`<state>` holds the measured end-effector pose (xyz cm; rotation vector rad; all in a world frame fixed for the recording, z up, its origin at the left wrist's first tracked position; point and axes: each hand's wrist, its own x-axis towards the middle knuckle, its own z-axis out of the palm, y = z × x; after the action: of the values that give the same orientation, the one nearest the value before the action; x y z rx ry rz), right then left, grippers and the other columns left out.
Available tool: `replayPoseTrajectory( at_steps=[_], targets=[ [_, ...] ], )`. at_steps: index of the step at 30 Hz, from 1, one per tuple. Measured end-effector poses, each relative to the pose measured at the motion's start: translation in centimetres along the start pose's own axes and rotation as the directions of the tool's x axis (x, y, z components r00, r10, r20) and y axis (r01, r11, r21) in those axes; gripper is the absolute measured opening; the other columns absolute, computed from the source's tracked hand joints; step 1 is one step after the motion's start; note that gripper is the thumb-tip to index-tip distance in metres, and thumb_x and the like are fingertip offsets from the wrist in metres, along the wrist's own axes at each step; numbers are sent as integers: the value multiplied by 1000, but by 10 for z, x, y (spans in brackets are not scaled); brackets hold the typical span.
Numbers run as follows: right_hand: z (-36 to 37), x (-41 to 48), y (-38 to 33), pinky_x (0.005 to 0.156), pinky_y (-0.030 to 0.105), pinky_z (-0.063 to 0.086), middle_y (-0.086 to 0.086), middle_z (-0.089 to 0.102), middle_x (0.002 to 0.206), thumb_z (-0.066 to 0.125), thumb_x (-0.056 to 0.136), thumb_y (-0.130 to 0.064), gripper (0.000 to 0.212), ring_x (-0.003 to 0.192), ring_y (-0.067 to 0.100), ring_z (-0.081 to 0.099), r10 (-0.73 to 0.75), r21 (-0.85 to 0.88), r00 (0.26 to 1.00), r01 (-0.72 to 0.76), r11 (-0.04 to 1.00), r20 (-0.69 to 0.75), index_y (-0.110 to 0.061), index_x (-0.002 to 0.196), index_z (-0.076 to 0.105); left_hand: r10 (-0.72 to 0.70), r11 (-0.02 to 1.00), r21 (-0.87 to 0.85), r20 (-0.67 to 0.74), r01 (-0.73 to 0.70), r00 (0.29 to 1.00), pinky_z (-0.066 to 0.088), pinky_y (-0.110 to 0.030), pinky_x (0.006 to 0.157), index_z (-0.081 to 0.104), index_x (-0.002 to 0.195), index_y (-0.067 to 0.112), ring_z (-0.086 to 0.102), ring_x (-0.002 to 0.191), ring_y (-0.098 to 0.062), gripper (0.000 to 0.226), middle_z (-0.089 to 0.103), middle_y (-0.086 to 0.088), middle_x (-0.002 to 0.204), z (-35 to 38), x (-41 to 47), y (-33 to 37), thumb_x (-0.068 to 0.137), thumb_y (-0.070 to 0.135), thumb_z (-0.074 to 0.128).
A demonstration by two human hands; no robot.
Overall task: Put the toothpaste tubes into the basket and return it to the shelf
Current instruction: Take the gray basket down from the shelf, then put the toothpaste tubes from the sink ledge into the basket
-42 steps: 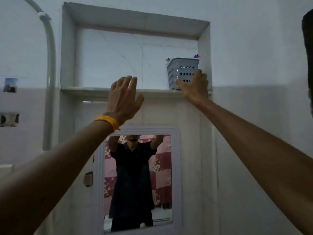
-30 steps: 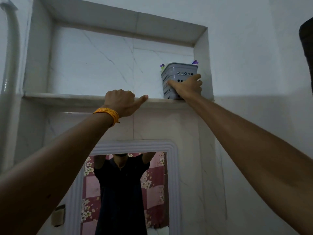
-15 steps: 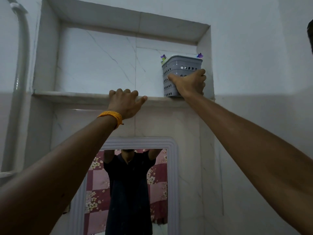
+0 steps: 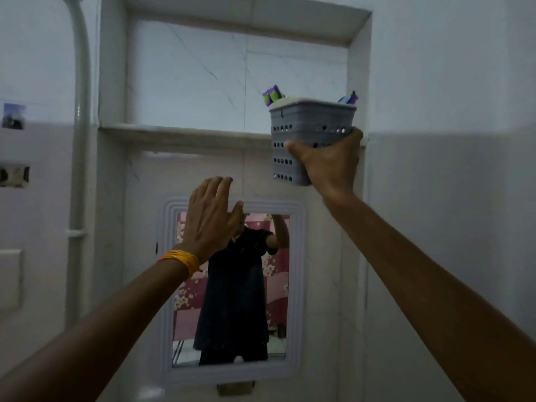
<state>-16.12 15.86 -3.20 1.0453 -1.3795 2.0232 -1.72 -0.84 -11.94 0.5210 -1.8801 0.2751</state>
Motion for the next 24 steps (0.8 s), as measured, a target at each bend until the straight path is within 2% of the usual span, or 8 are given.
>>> replayPoseTrajectory(
  at_steps=[2, 3, 6, 8, 10, 16, 18, 24],
  targets=[
    [-10, -36, 20, 77, 15, 53, -3, 54, 127, 101, 56, -41, 108, 111, 12, 57, 26, -1, 999, -26, 1000, 44, -9, 140, 40, -24, 999, -31, -1, 24, 1000, 41, -47, 108, 48, 134, 7, 51, 124, -31, 53, 56, -15, 133, -3, -30, -1, 96, 44, 39],
    [-15, -56, 32, 73, 11, 47, -4, 52, 126, 102, 57, -38, 107, 109, 11, 55, 41, -7, 997, -41, 999, 65, -9, 140, 40, -34, 998, -45, 1, 34, 999, 45, -46, 103, 49, 130, 7, 53, 117, -30, 50, 58, -15, 128, -3, -47, -1, 96, 42, 38],
    [-28, -122, 74, 80, 18, 53, -2, 57, 129, 104, 54, -34, 109, 109, 12, 58, 100, -34, 986, -96, 995, 131, -10, 140, 40, -124, 988, -75, 100, 132, 987, 48, -43, 91, 46, 131, 11, 55, 107, -30, 49, 58, -13, 123, 4, -102, -9, 95, 42, 35],
    [-38, -168, 103, 88, 27, 57, -3, 57, 129, 105, 53, -33, 111, 111, 12, 59, 138, -68, 976, -128, 989, 171, -11, 140, 41, -201, 973, -78, 175, 218, 964, 47, -42, 93, 43, 136, 13, 54, 112, -30, 51, 56, -13, 128, 12, -143, -18, 95, 43, 37],
    [-48, -213, 131, 92, 27, 56, -3, 58, 132, 105, 51, -32, 113, 116, 11, 59, 186, -95, 960, -169, 981, 210, -11, 142, 41, -277, 952, -65, 245, 301, 929, 46, -42, 96, 42, 138, 11, 54, 116, -32, 49, 55, -15, 132, 17, -186, -23, 97, 38, 44],
    [-76, -338, 197, 85, 2, 44, -8, 55, 131, 107, 51, -25, 116, 110, -2, 55, 376, -123, 901, -357, 926, 215, -7, 144, 41, -451, 871, 34, 451, 490, 770, 36, -45, 114, 33, 149, 6, 42, 137, -33, 59, 43, -16, 151, 25, -305, -46, 100, 34, 49],
    [-86, -376, 218, 88, 10, 46, -7, 55, 131, 108, 50, -24, 116, 112, 2, 56, 442, -163, 874, -416, 895, 200, -6, 143, 40, -482, 848, 74, 520, 525, 705, 36, -46, 116, 31, 151, 6, 40, 139, -33, 61, 41, -16, 153, 31, -344, -57, 99, 33, 50],
    [-108, -475, 266, 97, 26, 47, -4, 52, 132, 107, 51, -18, 116, 118, 11, 55, 606, -323, 777, -537, 779, 171, -5, 144, 39, -470, 834, 186, 733, 519, 491, 44, -46, 105, 38, 145, 6, 51, 127, -38, 58, 52, -21, 141, 50, -447, -87, 94, 26, 57]
  ],
)
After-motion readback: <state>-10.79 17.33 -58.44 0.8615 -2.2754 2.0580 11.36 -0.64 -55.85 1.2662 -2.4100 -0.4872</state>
